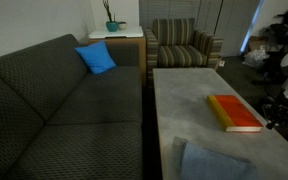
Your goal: Open the red book
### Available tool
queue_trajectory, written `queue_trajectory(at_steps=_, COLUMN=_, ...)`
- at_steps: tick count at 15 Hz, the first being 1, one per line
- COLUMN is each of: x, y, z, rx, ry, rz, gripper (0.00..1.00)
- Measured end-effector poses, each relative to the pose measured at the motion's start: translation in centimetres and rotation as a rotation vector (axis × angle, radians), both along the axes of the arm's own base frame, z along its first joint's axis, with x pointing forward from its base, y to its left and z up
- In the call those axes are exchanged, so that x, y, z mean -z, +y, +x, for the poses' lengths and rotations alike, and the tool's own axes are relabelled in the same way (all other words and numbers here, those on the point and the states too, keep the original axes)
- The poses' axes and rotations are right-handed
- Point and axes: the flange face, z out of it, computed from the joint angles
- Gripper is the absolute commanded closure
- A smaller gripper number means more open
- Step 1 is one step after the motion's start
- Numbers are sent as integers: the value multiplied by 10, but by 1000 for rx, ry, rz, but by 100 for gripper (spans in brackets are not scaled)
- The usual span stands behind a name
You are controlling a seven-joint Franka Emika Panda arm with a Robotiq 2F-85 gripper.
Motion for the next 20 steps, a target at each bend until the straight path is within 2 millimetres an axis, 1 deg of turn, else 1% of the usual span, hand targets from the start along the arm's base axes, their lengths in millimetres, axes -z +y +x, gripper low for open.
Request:
queue_trajectory(at_steps=4, x=1, y=-4, z=1, rx=46, ry=-60, rz=-22, gripper=100)
queue_trajectory(at_steps=9, x=3, y=5, z=0, rx=93, ry=-78, rz=26, gripper=100)
queue_trajectory(at_steps=12, x=4, y=7, z=-1, rx=123, ry=-85, rz=58, gripper=100)
queue_trajectory(at_steps=16, x=3, y=4, z=-2, rx=162, ry=-100, rz=98, gripper=100)
queue_trajectory(at_steps=20, x=1, y=-3, z=-2, rx=205, ry=-131, rz=150, gripper=100)
